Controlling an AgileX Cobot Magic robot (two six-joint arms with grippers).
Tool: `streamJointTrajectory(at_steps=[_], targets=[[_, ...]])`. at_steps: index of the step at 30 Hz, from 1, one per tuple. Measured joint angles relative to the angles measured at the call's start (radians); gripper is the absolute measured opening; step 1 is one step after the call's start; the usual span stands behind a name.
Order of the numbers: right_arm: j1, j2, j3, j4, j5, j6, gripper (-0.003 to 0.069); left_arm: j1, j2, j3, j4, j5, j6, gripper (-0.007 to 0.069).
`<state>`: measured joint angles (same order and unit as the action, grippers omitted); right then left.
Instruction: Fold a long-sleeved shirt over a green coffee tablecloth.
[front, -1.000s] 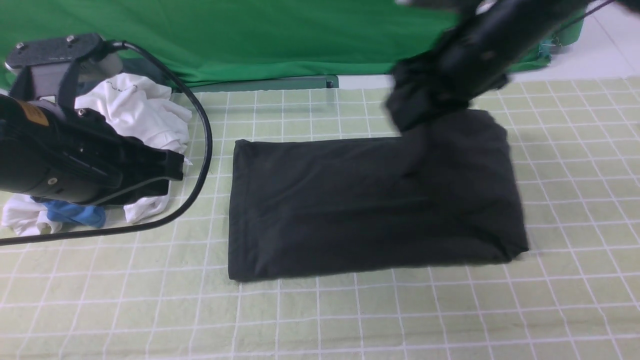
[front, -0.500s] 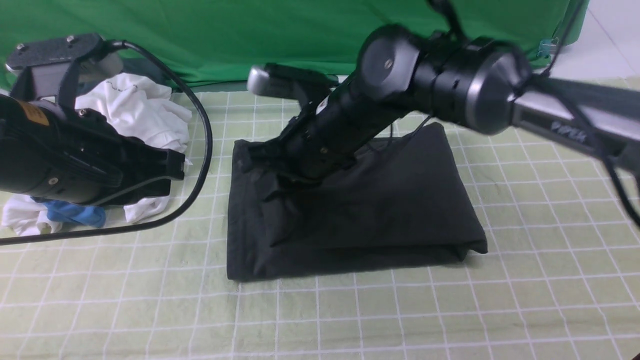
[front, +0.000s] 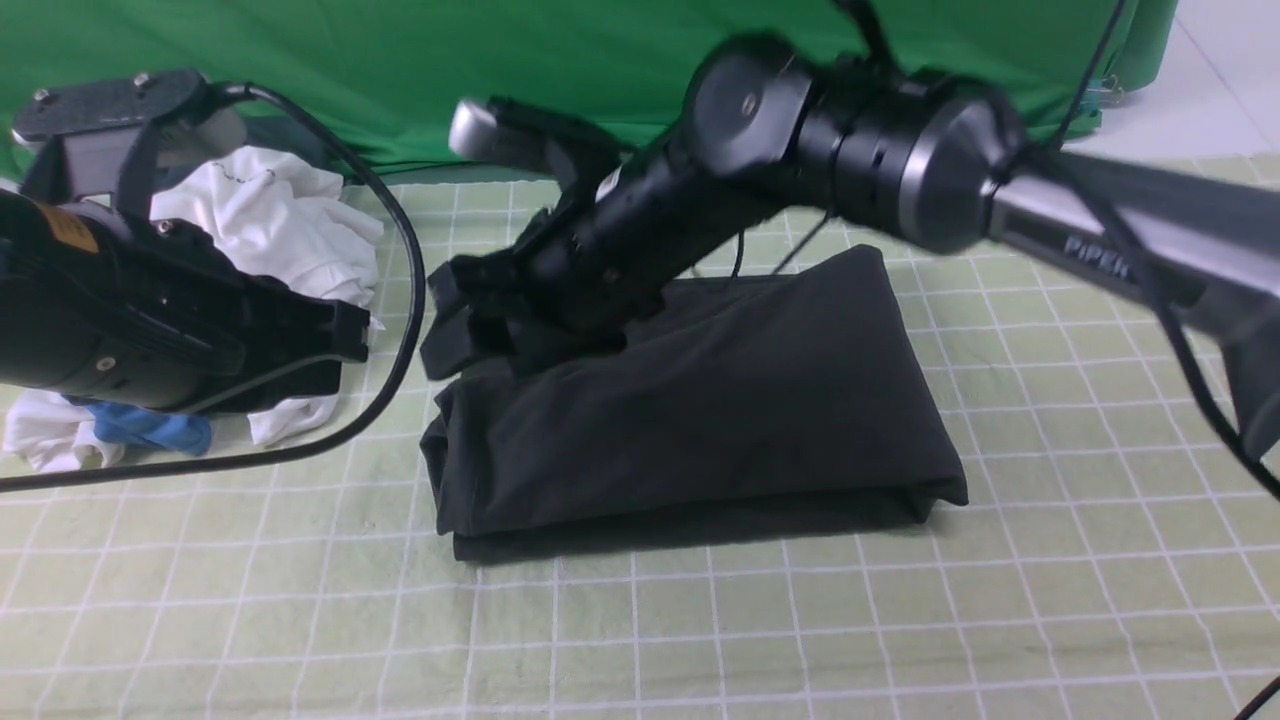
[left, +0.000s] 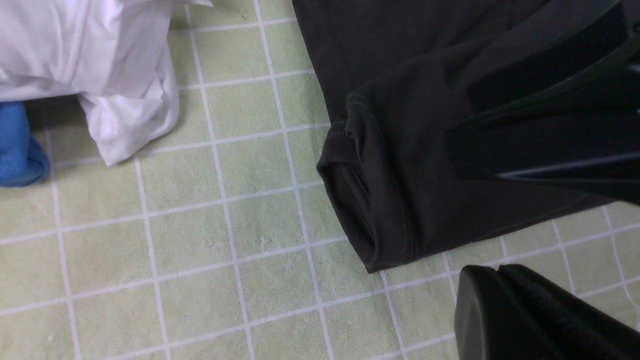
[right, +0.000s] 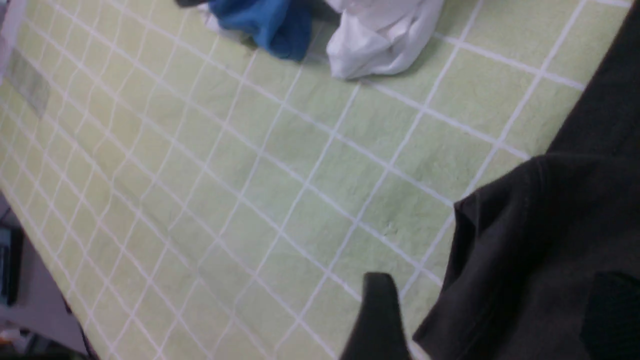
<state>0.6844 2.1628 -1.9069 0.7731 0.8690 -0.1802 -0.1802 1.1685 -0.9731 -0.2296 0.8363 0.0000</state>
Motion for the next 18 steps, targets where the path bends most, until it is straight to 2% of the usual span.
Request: streamJointTrajectory(at_steps=[2, 3, 5, 6, 7, 8, 10, 12, 15, 18], targets=[[-0.04, -0.001, -0.07, -0.061, 0.114, -0.036, 0.043, 0.0, 0.0, 0.0, -0.003, -0.001, 0.005, 0.0011], [-0.047, -0.001, -0.076, -0.069, 0.123, -0.039, 0.0419, 0.0, 0.0, 0.0, -0.004, -0.001, 0.007, 0.0011], [-0.096, -0.006, -0.136, -0.175, 0.24, -0.044, 0.0249, 0.0, 0.0, 0.0, -0.025, -0.013, 0.029, 0.0011], [-0.12, -0.014, -0.149, -0.244, 0.289, -0.038, 0.0132, 0.0, 0.0, 0.0, -0.045, -0.019, 0.043, 0.0011], [-0.14, -0.021, -0.151, -0.285, 0.305, -0.033, 0.0086, 0.0, 0.001, 0.0, -0.063, -0.023, 0.052, 0.0011], [-0.14, -0.024, -0.151, -0.295, 0.309, -0.031, 0.0077, 0.0, 0.002, 0.0, -0.073, -0.025, 0.059, 0.0011], [-0.187, -0.067, -0.131, -0.412, 0.326, -0.02, 0.0018, 0.0, 0.012, 0.0, -0.142, -0.032, 0.099, 0.0011], [-0.219, -0.127, -0.073, -0.493, 0.331, -0.013, 0.0003, -0.008, 0.029, 0.0, -0.192, -0.032, 0.133, 0.0011], [-0.257, -0.192, 0.013, -0.529, 0.336, -0.013, -0.0001, -0.035, 0.055, 0.0, -0.201, -0.038, 0.142, 0.0011], [-0.308, -0.269, 0.175, -0.542, 0.332, -0.037, -0.0002, -0.112, 0.118, 0.0, -0.208, -0.088, 0.142, 0.0011]])
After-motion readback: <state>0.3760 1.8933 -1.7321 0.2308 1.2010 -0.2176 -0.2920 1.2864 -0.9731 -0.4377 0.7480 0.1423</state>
